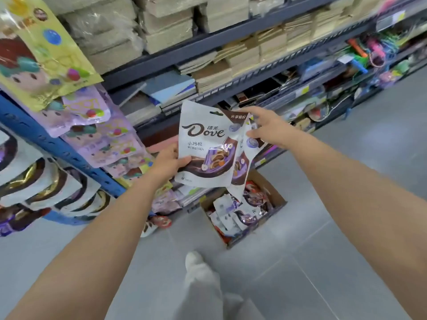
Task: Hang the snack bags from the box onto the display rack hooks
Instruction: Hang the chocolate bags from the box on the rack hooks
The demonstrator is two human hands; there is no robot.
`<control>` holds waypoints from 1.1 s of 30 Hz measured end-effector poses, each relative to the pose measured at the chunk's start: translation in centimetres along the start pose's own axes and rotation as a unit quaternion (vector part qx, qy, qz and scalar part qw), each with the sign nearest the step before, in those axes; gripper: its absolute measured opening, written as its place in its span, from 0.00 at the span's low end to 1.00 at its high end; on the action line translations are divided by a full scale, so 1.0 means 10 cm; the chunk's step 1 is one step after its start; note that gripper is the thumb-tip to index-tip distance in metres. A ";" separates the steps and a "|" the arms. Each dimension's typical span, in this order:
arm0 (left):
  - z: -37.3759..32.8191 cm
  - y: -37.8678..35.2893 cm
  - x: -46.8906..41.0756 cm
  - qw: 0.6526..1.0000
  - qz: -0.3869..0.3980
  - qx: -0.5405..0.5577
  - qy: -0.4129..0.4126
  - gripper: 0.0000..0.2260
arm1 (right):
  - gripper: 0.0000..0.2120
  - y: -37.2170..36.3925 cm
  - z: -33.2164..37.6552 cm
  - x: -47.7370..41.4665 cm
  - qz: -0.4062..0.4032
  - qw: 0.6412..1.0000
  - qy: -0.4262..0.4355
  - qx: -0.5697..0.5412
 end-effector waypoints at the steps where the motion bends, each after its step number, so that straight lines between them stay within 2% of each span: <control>1: 0.01 0.09 0.14 1.000 -0.022 0.021 0.007 0.12 | 0.17 -0.06 0.10 0.04 0.014 1.000 0.007 -0.006; 3: 0.05 0.29 0.41 0.997 -0.059 0.038 0.013 0.11 | 0.10 -0.24 0.28 0.11 0.031 0.999 0.013 0.008; 6: 0.16 0.63 0.74 0.994 -0.105 0.014 0.022 0.10 | 0.12 -0.59 0.60 0.17 0.045 0.998 0.032 0.033; 9: 0.28 1.09 1.07 0.986 -0.157 -0.047 0.022 0.09 | 0.09 -1.01 1.01 0.21 0.047 0.991 0.074 0.098; 11: 0.32 1.35 1.28 0.984 -0.160 -0.072 0.010 0.05 | 0.05 -1.28 1.29 0.23 0.038 0.982 0.097 0.157; 14: 0.28 1.70 1.60 0.982 -0.172 -0.080 0.004 0.10 | 0.09 -1.68 1.70 0.31 0.017 0.971 0.126 0.205; 16: 0.23 1.97 1.79 0.971 -0.230 -0.061 -0.004 0.13 | 0.13 -1.97 1.96 0.36 0.014 0.970 0.134 0.203; 18: 0.20 2.28 1.95 0.942 -0.334 -0.032 -0.018 0.20 | 0.16 -2.27 2.20 0.40 0.027 0.962 0.134 0.236; 20: 0.17 2.59 2.09 0.912 -0.404 -0.062 -0.042 0.26 | 0.17 -2.57 2.41 0.41 0.043 0.954 0.137 0.264; 21: 0.15 2.72 2.13 0.899 -0.417 -0.122 -0.051 0.26 | 0.14 -2.69 2.49 0.40 0.050 0.951 0.140 0.271; 23: 0.10 2.94 2.22 0.862 -0.414 -0.285 -0.065 0.19 | 0.07 -2.91 2.67 0.41 0.059 0.942 0.143 0.296; 24: 0.08 3.03 2.25 0.840 -0.403 -0.358 -0.066 0.14 | 0.07 -3.00 2.77 0.44 0.061 0.934 0.150 0.319; 26: 0.07 3.19 2.27 0.797 -0.390 -0.454 -0.079 0.11 | 0.15 -3.13 2.97 0.51 0.056 0.926 0.163 0.335; 28: 0.03 3.33 2.29 0.776 -0.396 -0.483 -0.091 0.12 | 0.18 -3.21 3.17 0.52 0.060 0.927 0.175 0.327; 33: -0.09 3.75 2.31 0.743 -0.470 -0.463 -0.111 0.11 | 0.10 -3.33 3.59 0.43 0.068 0.945 0.189 0.259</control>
Point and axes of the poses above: each hand's wrist, its own x-axis away from the middle knuckle, its own y-axis out of the back of the hand, z = x × y, the point moved 3 cm from there along -x, towards the middle knuckle, and after that the axes turned 14 degrees about -x, right-handed, at the moved point
